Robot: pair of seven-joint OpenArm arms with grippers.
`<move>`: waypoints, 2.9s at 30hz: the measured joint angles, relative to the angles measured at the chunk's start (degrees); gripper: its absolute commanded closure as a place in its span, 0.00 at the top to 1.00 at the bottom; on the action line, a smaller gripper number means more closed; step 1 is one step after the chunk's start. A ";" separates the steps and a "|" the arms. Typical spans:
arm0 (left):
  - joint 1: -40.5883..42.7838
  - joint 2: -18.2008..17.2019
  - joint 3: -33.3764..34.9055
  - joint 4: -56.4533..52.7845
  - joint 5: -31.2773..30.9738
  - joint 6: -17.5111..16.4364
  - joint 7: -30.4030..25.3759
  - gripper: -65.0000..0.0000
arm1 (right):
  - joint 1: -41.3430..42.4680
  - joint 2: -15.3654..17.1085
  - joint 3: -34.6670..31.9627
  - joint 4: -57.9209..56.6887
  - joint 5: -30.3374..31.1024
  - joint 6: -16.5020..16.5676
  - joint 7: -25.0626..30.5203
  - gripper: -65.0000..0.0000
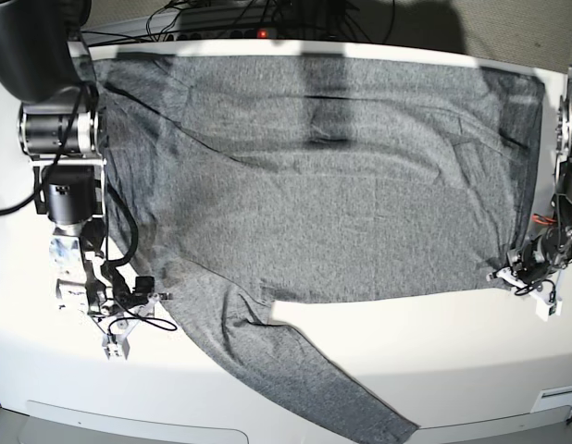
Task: Fold the T-shirt properly
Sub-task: 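Lower the right gripper onto the other hem corner and grasp it, then lift the hem with both grippers and fold it toward the collar edge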
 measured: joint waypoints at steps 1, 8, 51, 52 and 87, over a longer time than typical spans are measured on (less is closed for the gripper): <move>0.00 0.00 0.00 0.00 0.07 0.00 0.04 0.00 | -0.37 0.04 0.00 -0.07 1.66 0.00 0.52 0.47; 0.00 0.00 0.00 0.00 0.00 0.00 0.04 0.00 | -0.83 0.68 0.00 -2.38 2.91 -0.02 0.46 0.47; 0.00 0.00 0.00 0.00 -0.02 0.00 0.04 0.00 | -1.44 0.92 0.07 -5.53 11.02 6.71 2.27 0.57; 0.00 0.00 0.00 0.00 -0.02 0.00 0.07 0.00 | -1.49 0.92 0.07 -5.20 11.06 7.08 2.27 0.57; -0.02 0.02 0.00 0.00 -0.02 0.00 0.04 0.00 | -6.36 -0.63 14.21 -4.15 7.82 14.45 4.31 0.11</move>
